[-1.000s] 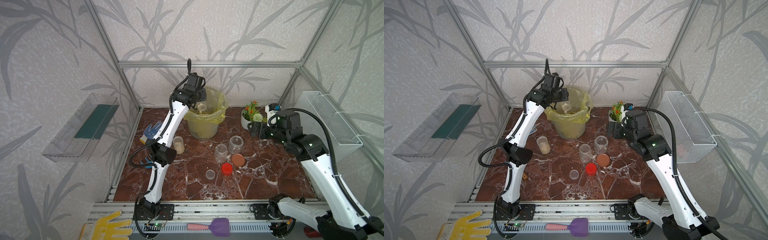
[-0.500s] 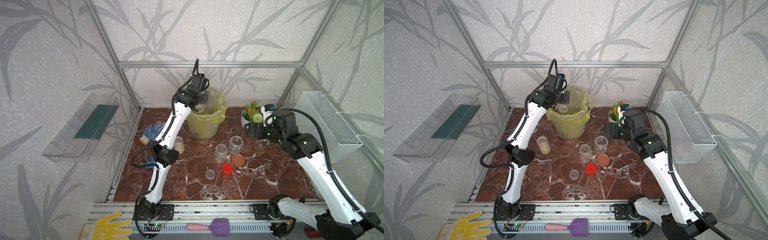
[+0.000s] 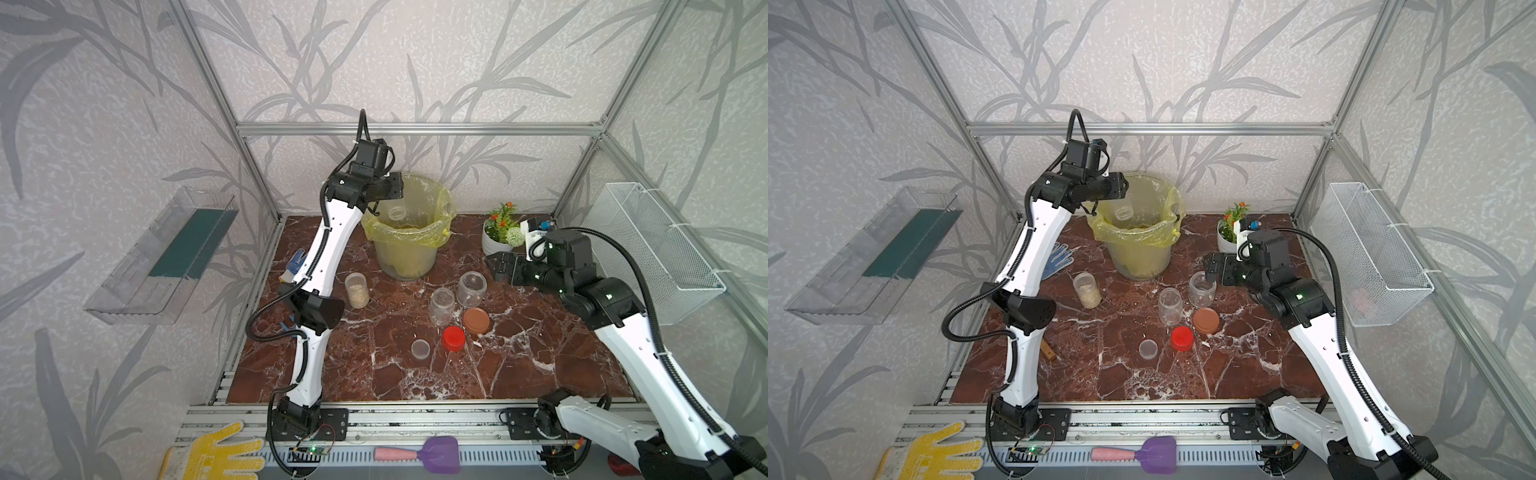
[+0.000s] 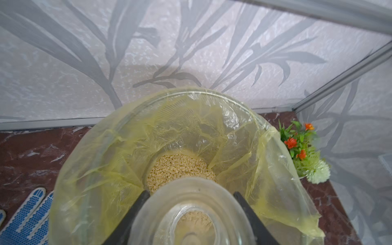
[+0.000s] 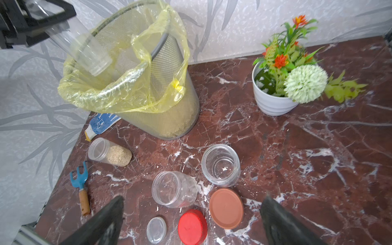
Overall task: Empty expired oatmeal from jars
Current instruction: Pour the expired oatmeal into the trash bin, then place the jar at the center of the board.
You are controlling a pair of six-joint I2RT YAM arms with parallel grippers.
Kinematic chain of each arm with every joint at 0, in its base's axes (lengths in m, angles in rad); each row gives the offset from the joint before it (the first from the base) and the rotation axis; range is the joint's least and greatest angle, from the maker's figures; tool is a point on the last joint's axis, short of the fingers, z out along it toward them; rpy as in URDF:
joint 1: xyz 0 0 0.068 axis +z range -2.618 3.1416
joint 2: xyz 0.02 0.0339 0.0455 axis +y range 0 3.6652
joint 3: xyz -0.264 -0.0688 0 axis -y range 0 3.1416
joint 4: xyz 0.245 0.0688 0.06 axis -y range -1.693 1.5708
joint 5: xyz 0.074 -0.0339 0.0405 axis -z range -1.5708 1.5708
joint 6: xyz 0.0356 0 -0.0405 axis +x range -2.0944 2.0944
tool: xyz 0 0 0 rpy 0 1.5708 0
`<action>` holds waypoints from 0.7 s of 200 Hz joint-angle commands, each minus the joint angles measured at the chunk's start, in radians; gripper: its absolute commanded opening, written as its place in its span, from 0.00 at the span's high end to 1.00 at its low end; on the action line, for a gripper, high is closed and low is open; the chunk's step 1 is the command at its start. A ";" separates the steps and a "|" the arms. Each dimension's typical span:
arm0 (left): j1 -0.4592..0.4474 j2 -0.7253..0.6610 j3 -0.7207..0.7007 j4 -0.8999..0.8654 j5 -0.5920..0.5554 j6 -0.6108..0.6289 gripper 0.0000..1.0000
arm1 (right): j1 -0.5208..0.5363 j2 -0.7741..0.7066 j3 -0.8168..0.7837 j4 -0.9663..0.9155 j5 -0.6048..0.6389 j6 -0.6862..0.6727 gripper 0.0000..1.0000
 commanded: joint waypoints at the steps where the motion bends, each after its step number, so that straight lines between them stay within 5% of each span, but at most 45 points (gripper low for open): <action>1: -0.005 -0.178 -0.144 0.220 0.063 -0.155 1.00 | -0.003 -0.038 -0.034 0.088 -0.108 0.109 0.01; 35: -0.018 -0.319 -0.341 0.311 0.066 -0.351 1.00 | 0.003 -0.089 -0.101 0.193 -0.267 0.271 0.01; 65: -0.039 -0.587 -0.796 0.599 0.014 -0.580 1.00 | 0.077 -0.187 -0.273 0.380 -0.249 0.482 0.05; 140: -0.317 -1.157 -1.692 1.010 -0.430 -1.004 1.00 | 0.618 -0.272 -0.624 0.764 0.322 0.720 0.08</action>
